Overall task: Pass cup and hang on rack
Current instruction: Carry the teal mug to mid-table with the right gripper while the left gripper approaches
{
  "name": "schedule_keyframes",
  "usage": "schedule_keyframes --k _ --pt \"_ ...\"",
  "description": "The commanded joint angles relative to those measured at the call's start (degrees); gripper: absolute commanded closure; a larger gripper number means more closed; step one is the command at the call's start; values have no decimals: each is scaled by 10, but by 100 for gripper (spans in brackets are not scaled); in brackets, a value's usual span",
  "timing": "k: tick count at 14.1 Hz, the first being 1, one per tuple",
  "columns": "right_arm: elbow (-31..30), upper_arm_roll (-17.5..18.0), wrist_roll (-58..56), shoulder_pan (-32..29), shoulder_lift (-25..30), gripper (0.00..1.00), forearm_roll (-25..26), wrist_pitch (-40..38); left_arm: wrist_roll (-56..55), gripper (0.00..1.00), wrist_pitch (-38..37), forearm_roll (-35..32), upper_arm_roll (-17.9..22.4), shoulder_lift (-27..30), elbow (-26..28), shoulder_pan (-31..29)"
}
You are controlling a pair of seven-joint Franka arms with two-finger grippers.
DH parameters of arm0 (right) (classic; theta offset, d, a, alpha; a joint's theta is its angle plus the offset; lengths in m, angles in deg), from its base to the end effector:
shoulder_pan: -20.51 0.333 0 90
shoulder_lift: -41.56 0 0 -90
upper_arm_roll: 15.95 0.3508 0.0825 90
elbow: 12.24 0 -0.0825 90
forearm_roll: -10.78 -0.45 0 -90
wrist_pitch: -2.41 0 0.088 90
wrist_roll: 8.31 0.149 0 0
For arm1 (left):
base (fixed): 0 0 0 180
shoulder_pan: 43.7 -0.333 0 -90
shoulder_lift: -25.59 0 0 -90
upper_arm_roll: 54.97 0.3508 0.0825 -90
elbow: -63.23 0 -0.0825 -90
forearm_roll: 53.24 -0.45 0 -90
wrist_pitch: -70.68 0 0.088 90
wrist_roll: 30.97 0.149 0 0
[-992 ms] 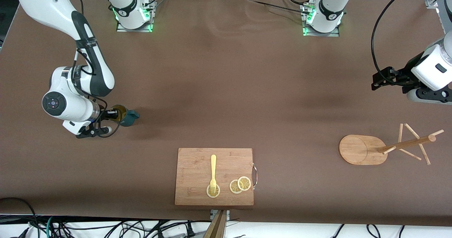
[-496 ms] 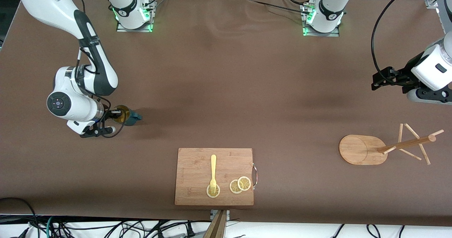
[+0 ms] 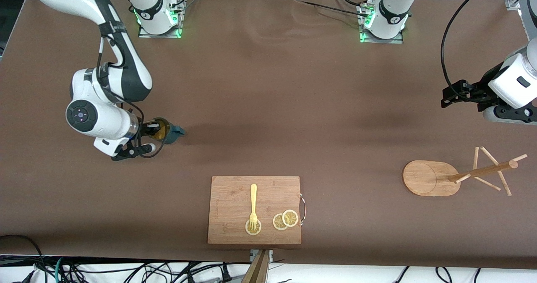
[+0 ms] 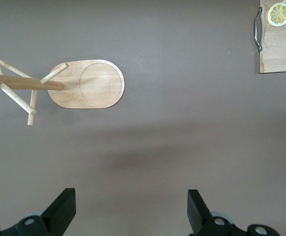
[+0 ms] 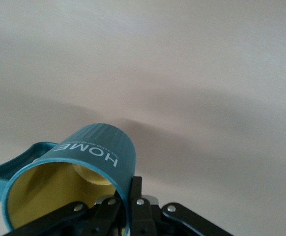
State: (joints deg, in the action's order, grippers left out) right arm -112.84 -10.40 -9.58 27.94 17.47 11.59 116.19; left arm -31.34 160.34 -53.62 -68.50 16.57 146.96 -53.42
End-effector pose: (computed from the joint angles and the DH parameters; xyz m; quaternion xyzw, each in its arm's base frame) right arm 0.6771 0.1512 0.2695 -0.9876 -0.1246 0.0950 0.0042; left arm 0.6680 -0.0326 0.5765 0.9992 -0.0291 -0.0253 0.0141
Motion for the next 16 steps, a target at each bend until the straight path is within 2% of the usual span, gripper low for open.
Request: schedule_keyframes --k 1,6,10,13,16 --pt "42 36 85 17 3 100 -1 -45 -2 0 -11 -16 0 -13 -28 3" --pt "105 37 251 144 -21 100 -2 -65 -1 0 -8 -14 3 -23 -30 -3" --pt "201 37 376 258 -106 100 -9 -50 -3 0 -7 -10 3 -31 -39 0" --pt "282 37 446 325 -183 100 -20 2 0 0 -10 -9 3 -32 -38 -2" --pt "299 33 452 377 -230 100 -15 91 0 0 -26 -8 2 -48 -31 0"
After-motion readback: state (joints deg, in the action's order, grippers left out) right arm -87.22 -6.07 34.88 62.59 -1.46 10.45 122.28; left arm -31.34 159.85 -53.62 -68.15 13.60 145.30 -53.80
